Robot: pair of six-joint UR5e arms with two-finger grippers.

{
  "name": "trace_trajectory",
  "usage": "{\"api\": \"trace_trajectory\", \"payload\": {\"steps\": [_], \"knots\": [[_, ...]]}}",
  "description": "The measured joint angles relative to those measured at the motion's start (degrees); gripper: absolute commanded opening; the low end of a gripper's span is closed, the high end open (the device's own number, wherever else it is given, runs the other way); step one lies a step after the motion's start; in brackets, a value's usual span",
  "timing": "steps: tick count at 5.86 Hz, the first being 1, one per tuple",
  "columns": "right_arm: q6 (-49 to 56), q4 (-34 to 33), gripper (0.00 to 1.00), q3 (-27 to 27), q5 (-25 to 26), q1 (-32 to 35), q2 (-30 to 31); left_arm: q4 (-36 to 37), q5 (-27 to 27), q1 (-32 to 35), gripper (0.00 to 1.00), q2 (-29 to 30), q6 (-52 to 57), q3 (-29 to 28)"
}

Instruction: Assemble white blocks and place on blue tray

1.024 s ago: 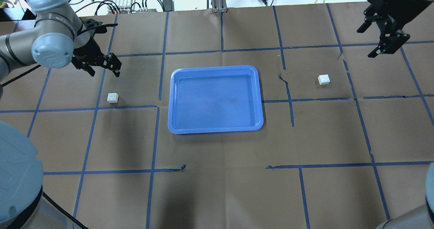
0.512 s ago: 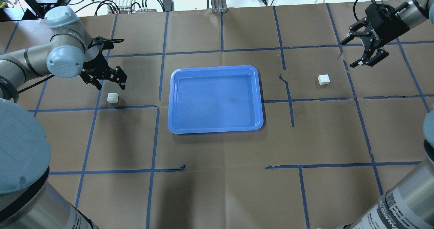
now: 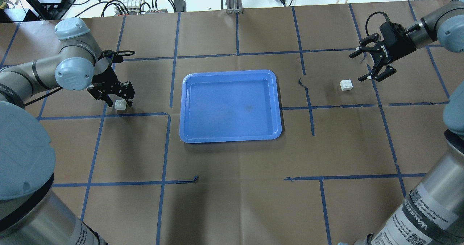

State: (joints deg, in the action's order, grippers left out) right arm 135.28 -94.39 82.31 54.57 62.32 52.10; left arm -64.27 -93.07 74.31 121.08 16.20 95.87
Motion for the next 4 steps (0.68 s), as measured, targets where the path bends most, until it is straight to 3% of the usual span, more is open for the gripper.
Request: {"api": "trace_trajectory", "payload": {"steps": [1,4], "knots": [[0.73,-0.04,1.0,0.44,-0.07,-0.04,-0.77,0.05,-0.04,-0.08,0.0,-0.16,0.06,-0.1],[1.18,-1.74,0.99,4.98,0.12,-0.1,-0.9,-0.11,0.02,0.26,0.0,-1.97,0.71,-0.72]]}}
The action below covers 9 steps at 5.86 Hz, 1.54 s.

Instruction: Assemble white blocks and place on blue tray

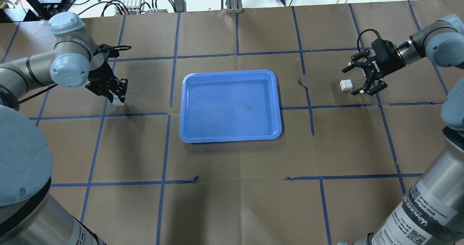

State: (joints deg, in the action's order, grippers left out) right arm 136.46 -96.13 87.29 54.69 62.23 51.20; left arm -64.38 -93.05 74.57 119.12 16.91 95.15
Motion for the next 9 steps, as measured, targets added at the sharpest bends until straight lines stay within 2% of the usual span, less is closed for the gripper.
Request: {"api": "trace_trajectory", "payload": {"steps": [1,2,3,4,5,6,8,9], "knots": [[0.0,-0.44,0.98,0.31,0.24,0.0,0.02,-0.93,0.07,1.62,0.0,-1.83,1.96,0.39],[-0.09,-0.86,0.91,0.39,0.47,-0.01,0.01,-1.72,0.1,4.87,0.0,-3.77,4.69,0.51],[-0.21,-1.29,0.79,0.45,0.7,-0.01,-0.06,-2.06,0.08,9.31,0.0,-5.08,6.57,0.46],[-0.31,-1.51,0.63,0.49,0.87,-0.01,-0.15,-2.11,0.07,14.16,0.0,-5.67,9.16,0.25],[-0.37,-1.61,0.45,0.51,0.98,-0.01,-0.16,-1.75,0.07,18.93,0.0,-6.07,15.43,0.02],[-0.38,-2.04,0.36,0.5,1.23,0.0,-0.15,-1.03,0.09,23.16,0.0,-6.53,25.68,0.03],[-0.32,-3.19,0.28,0.28,2.03,0.0,-0.03,1.35,1.03,28.5,0.0,-6.4,41.85,0.45],[-0.43,-3.31,0.28,-0.03,2.13,0.0,0.11,2.86,1.83,30.56,0.0,-5.84,47.01,0.52]]}}
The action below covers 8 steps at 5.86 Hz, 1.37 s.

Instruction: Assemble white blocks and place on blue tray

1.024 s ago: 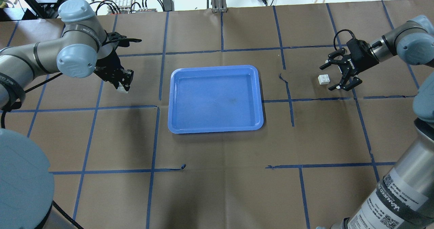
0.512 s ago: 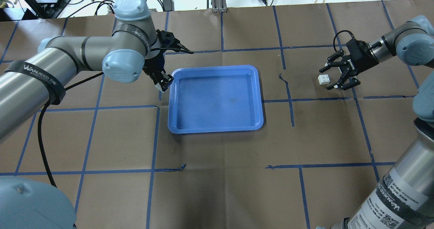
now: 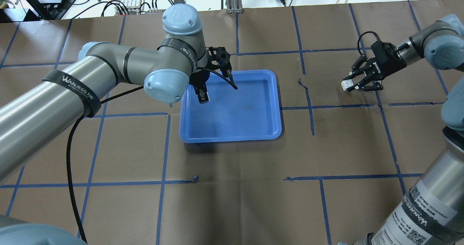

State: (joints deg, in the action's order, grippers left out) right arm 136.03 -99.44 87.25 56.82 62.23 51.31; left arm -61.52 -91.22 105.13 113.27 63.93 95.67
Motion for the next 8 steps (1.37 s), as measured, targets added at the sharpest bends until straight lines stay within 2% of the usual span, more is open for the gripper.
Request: {"api": "trace_trajectory", "payload": {"steps": [2,4,5,6,7,8], "knots": [[-2.17,0.6,0.28,-0.78,0.06,0.0,2.4,2.86,0.48,3.05,0.0,2.53,3.61,-0.04],[-8.76,3.91,0.28,0.44,-0.89,0.21,9.3,5.73,0.49,3.98,0.01,6.18,3.96,-0.11],[-11.19,5.11,0.28,3.24,-2.59,0.39,13.67,6.09,0.48,4.1,0.08,7.15,3.92,0.07],[-14.19,3.36,0.28,8.36,-5.12,0.48,18.73,6.22,0.5,4.22,0.84,7.54,3.76,0.23],[-17.3,-0.54,0.28,14.23,-7.73,0.6,23.44,6.29,1.08,4.36,0.94,7.81,3.54,0.45],[-20.16,-5.97,0.28,19.94,-10.07,1.11,26.48,6.34,2.38,4.4,0.94,8.1,3.47,0.74]]}}
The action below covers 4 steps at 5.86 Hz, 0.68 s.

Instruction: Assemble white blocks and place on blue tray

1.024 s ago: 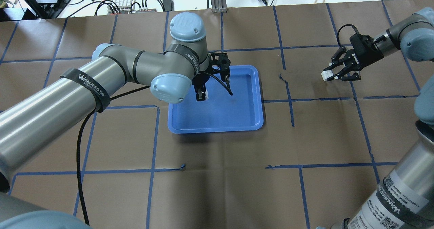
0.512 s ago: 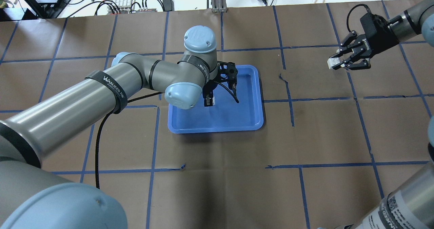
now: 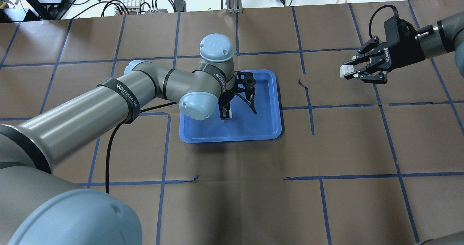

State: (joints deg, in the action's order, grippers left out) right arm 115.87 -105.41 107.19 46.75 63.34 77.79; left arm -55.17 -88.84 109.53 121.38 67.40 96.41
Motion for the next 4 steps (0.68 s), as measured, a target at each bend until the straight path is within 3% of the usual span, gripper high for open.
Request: {"api": "trace_trajectory", "payload": {"steps": [2,4], "knots": [[-2.55,-8.68,0.29,7.05,-1.24,1.71,1.12,-0.67,1.17,0.03,0.94,-2.22,0.08,-0.1],[-2.79,-9.95,0.3,8.06,-0.98,4.26,-0.29,-7.76,0.93,-1.38,0.94,-9.27,0.01,-1.0]]}}
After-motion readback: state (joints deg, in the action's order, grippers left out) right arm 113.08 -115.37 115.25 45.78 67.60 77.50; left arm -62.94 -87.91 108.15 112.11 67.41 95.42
